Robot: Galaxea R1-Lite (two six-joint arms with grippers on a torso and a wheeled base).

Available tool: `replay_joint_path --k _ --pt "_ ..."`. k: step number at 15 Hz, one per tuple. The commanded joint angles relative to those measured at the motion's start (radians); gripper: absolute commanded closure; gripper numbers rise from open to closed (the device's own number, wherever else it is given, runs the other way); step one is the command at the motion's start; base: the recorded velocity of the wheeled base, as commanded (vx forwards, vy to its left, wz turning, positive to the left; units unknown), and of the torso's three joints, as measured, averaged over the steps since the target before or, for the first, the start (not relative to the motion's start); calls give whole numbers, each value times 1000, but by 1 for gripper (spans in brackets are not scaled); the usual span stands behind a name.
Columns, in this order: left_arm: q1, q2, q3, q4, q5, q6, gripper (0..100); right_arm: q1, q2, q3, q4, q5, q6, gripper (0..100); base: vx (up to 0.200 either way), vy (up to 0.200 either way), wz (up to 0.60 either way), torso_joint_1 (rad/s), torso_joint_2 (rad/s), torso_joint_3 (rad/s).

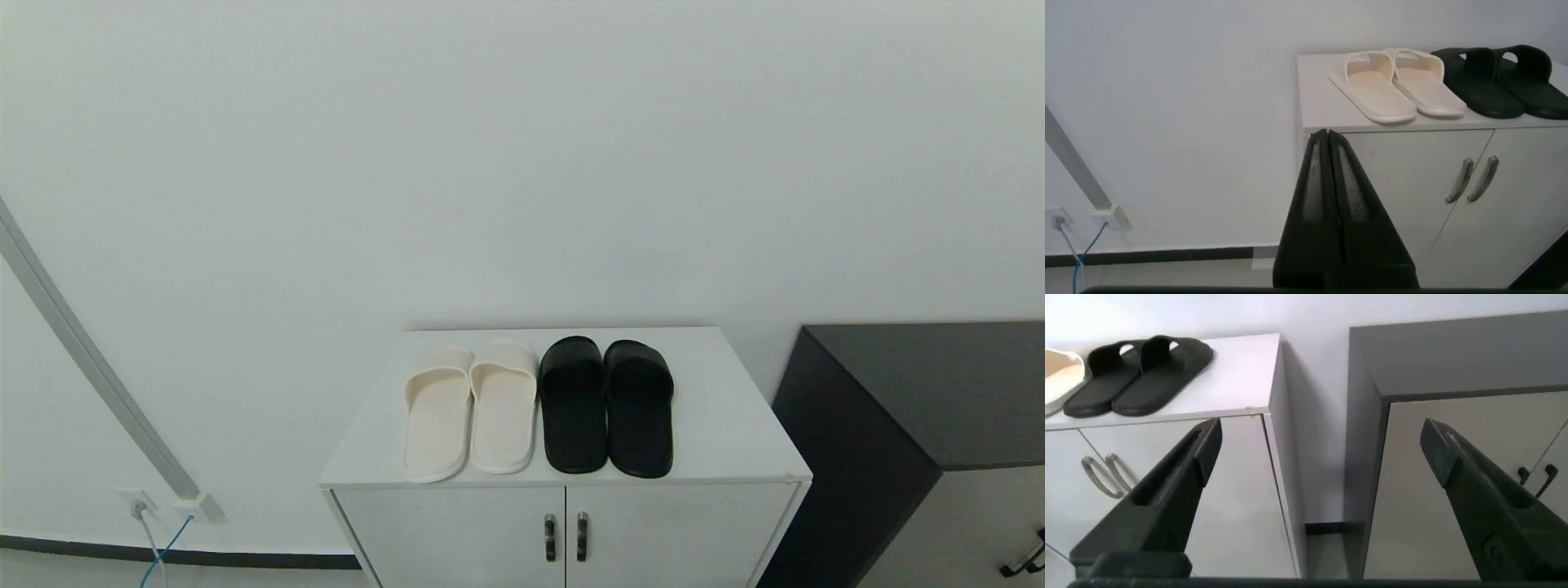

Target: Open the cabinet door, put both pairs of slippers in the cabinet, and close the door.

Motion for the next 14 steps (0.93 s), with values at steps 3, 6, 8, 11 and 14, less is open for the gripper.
replay_joint_path --k 3,6,8,11,14 --pt "-1 1 0 0 0 -1 100 15 100 -153 29 0 26 0 0 0 0 0 0 0" --pt "-1 1 0 0 0 -1 100 27 295 -154 16 116 26 0 0 0 0 0 0 0" --pt "-1 1 0 0 0 -1 100 27 439 -157 -70 171 26 0 0 0 0 0 0 0" --pt "-1 1 0 0 0 -1 100 61 648 -168 -227 201 25 0 0 0 0 0 0 0" --pt "-1 1 0 0 0 -1 100 148 817 -200 -306 191 25 0 0 0 0 0 0 0"
